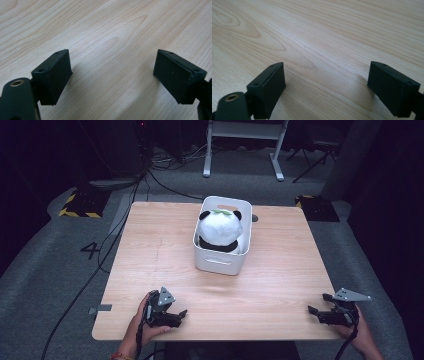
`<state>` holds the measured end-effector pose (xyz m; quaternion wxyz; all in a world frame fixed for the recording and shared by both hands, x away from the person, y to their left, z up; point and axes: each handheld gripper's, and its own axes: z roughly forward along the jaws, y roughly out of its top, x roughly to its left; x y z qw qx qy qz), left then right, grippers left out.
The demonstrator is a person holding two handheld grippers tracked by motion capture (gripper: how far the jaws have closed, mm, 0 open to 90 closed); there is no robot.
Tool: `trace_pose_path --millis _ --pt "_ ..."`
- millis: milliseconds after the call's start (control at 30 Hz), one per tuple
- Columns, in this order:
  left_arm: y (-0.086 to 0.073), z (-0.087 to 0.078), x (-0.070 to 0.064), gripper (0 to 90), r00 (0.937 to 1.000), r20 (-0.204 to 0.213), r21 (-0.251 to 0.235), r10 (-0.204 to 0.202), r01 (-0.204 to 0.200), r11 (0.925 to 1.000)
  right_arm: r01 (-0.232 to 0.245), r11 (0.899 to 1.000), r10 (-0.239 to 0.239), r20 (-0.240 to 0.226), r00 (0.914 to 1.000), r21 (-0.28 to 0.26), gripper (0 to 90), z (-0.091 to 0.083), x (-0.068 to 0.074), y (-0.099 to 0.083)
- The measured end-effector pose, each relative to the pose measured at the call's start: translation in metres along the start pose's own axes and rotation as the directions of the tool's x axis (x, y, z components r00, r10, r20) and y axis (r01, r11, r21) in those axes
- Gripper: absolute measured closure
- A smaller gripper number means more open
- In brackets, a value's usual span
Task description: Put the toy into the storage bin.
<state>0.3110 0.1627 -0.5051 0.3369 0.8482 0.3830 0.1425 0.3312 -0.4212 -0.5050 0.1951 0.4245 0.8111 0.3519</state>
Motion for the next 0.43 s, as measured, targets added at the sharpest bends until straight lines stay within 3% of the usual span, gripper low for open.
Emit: trace_pose_path --millis 433 --pt "0.0003 0.0009 -0.0006 14.8 0.9998 0.013 0.005 -0.014 0.014 0.9999 0.001 1.0 -0.001 0.0 1.0 0.0 14.3 -0.0001 0.0 0.0"
